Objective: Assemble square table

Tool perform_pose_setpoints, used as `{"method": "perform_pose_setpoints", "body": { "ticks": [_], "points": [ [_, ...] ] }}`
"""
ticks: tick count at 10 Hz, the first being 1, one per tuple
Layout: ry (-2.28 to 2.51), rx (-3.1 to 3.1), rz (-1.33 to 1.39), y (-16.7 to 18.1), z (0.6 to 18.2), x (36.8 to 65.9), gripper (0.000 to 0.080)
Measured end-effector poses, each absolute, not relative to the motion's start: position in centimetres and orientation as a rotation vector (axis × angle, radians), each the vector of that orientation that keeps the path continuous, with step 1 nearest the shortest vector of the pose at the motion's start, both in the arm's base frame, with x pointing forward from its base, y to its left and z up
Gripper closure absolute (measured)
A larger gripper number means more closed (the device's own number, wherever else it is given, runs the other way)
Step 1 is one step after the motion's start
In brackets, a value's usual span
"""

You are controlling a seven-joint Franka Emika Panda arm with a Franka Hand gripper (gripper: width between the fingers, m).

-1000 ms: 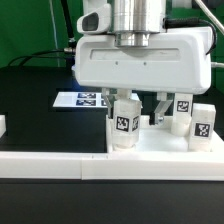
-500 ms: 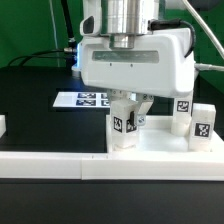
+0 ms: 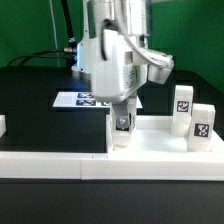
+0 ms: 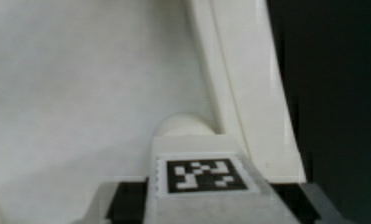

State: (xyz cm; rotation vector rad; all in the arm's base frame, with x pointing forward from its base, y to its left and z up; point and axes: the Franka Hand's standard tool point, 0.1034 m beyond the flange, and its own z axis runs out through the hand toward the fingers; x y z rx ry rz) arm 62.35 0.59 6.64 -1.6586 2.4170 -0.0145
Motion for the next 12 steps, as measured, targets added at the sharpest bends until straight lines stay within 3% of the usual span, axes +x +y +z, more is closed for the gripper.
{"method": "perform_pose_setpoints", "body": {
  "ticks": [3, 4, 5, 10, 12],
  "points": [
    [2.462, -1.566, 0.004, 0.4, 6.5, 62.3, 0.0506],
    [2.408, -1.636, -0.033, 0.3, 6.7, 62.5, 0.0328],
    [2.162, -1.917, -0.185, 0.0, 7.4, 62.9, 0.0206],
    [1.665, -2.393, -0.273, -0.8, 7.1, 62.0, 0.0151],
    [1.145, -2.736, -0.283, -0.8, 7.1, 62.4, 0.0151]
  ]
}}
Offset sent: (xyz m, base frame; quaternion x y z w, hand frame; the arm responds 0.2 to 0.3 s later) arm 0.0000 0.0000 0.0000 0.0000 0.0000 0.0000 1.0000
